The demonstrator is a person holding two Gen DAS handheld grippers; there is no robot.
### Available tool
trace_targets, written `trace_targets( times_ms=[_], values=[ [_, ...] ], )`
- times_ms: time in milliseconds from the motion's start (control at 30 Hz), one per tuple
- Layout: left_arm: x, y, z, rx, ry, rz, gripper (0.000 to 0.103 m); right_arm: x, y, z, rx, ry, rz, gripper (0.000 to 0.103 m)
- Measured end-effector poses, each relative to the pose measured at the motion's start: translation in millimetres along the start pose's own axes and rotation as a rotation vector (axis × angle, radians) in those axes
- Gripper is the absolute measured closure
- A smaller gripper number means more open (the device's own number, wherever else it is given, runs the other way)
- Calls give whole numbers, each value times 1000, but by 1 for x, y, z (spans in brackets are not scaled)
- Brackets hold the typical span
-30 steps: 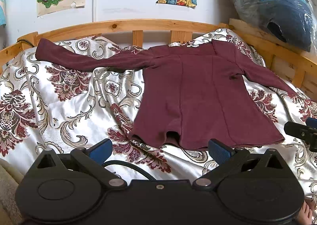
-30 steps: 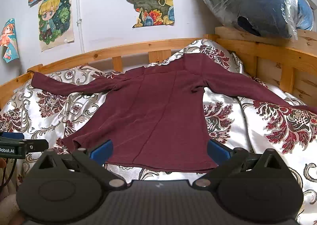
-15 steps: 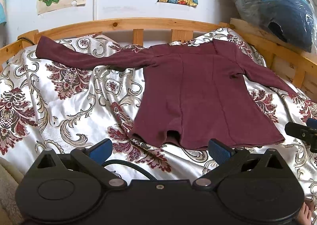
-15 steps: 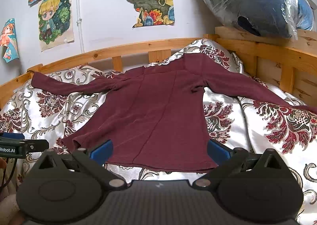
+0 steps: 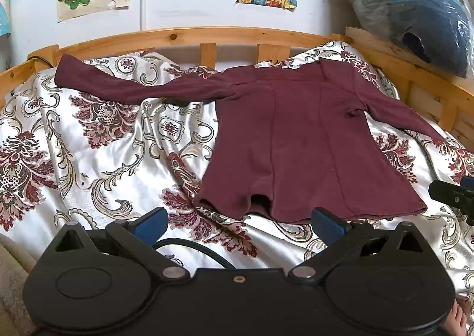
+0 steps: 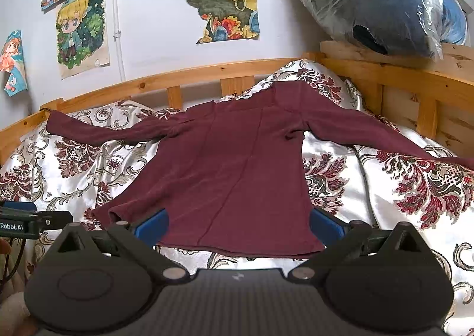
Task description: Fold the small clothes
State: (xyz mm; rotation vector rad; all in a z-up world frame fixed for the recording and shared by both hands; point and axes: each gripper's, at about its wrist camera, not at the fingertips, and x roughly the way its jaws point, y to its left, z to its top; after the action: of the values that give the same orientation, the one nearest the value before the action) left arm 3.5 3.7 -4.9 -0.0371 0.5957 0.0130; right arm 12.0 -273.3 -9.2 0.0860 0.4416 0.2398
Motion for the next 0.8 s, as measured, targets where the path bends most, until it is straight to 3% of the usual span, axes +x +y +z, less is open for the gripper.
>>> trace_targets(
  times_ms=[633,800],
  values=[
    [3,0,-2,-7,15,-4,1,0,0,-1,5,0,1,0],
    [11,-6,8,41,79,12,1,2,-2,-1,24,27,-29,0]
  ],
)
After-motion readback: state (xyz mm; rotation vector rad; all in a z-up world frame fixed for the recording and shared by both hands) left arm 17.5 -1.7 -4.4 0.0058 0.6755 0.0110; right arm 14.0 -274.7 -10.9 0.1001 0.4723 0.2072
